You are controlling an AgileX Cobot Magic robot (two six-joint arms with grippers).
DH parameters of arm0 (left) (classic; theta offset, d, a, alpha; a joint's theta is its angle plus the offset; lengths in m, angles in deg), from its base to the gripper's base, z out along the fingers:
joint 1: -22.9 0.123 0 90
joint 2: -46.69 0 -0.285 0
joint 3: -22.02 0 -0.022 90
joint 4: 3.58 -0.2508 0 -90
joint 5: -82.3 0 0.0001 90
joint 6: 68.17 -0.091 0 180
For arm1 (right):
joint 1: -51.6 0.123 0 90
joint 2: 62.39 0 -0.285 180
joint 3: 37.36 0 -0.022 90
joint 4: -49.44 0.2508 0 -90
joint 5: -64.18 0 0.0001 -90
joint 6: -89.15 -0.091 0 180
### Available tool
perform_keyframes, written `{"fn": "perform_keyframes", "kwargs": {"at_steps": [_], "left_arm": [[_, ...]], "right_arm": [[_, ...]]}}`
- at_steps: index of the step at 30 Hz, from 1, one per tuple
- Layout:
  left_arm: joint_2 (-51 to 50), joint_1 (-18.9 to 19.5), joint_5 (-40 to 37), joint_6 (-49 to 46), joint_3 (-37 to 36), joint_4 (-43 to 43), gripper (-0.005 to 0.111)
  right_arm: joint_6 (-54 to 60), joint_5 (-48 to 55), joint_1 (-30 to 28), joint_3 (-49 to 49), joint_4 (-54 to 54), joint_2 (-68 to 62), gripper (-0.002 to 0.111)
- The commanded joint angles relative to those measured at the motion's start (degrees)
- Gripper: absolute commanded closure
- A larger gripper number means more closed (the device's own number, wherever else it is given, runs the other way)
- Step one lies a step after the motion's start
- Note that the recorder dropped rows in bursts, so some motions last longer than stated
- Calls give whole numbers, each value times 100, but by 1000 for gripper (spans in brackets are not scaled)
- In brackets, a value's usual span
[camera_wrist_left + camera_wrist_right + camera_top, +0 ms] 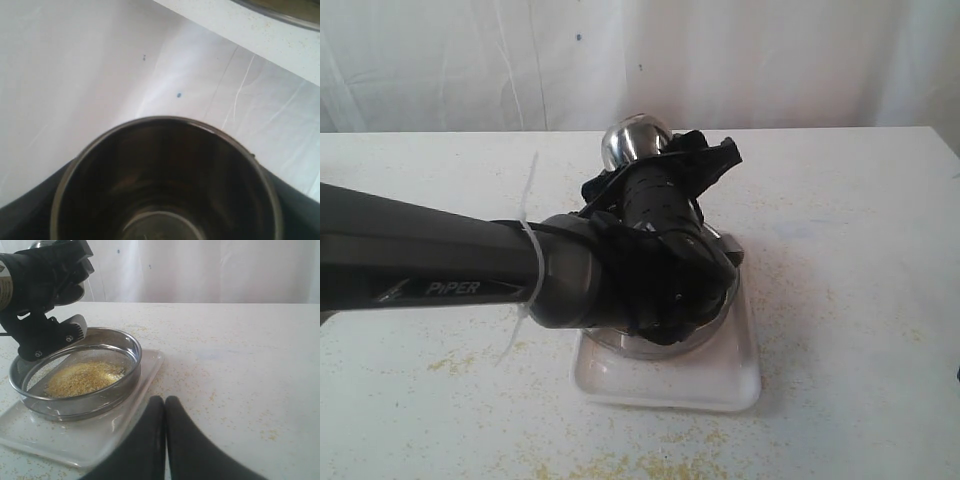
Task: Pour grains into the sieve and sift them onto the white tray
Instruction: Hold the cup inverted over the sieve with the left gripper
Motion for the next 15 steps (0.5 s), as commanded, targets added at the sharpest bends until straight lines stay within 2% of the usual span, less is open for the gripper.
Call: {"fn": "perform_keyframes", "kwargs": {"at_steps": [1, 11, 15], "left_arm": [[51, -41, -231, 113, -6, -116, 107], [51, 50, -137, 19, -6, -109, 107], [51, -58, -146, -904, -6, -151, 107]], "right_arm": [[-20, -46, -38, 27, -23, 32, 108], [-101, -46, -38, 27, -23, 32, 108], [-101, -46, -38, 27, -23, 32, 108]]}}
